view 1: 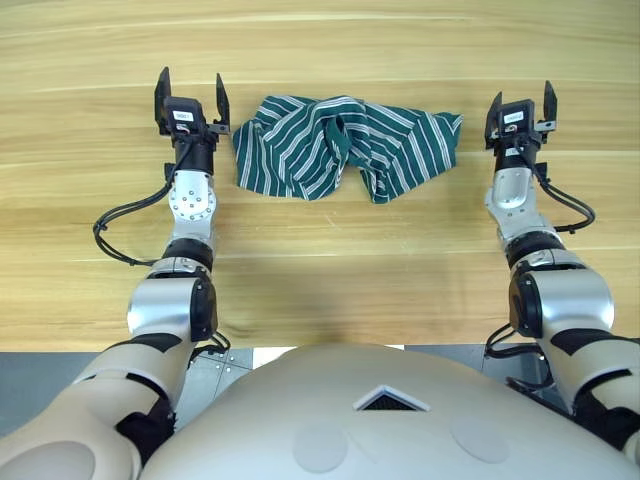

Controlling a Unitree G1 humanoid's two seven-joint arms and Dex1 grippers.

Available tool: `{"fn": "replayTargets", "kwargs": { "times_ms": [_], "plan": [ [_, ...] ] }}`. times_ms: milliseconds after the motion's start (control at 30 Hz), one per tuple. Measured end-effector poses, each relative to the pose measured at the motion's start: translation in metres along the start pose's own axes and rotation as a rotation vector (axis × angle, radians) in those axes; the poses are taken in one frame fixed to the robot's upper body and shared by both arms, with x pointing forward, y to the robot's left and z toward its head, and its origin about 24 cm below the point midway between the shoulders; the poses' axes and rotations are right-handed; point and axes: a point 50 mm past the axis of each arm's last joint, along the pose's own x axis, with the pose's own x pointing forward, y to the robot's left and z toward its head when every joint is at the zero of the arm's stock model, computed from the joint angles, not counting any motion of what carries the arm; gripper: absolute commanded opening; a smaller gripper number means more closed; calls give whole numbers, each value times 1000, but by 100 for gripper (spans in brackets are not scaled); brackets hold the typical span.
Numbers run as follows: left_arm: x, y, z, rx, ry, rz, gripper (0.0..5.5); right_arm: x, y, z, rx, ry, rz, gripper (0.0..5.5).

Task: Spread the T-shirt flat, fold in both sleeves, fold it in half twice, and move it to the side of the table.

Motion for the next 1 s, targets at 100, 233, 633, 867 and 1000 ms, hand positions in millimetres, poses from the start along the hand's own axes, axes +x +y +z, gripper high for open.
{"fn": "replayTargets", "kwargs": {
  "times_ms": [100,233,633,867,1000],
  "plan": [
    [0,-1,0,-36,0,-6,397,0,1,0,-6,-3,2,350],
    [0,-2,2,-26,-19,2,397,0,2,2,7,-14,3,350],
    [-34,3,33,-71,-285,-143,397,-26,-5,22,26,-333,49,350],
    [-96,-33,72,288,-361,-711,397,-70,-49,46,-241,-576,279,350],
    [-101,-45,74,531,-312,-851,397,-95,-28,56,-323,-624,533,350]
  ]
}}
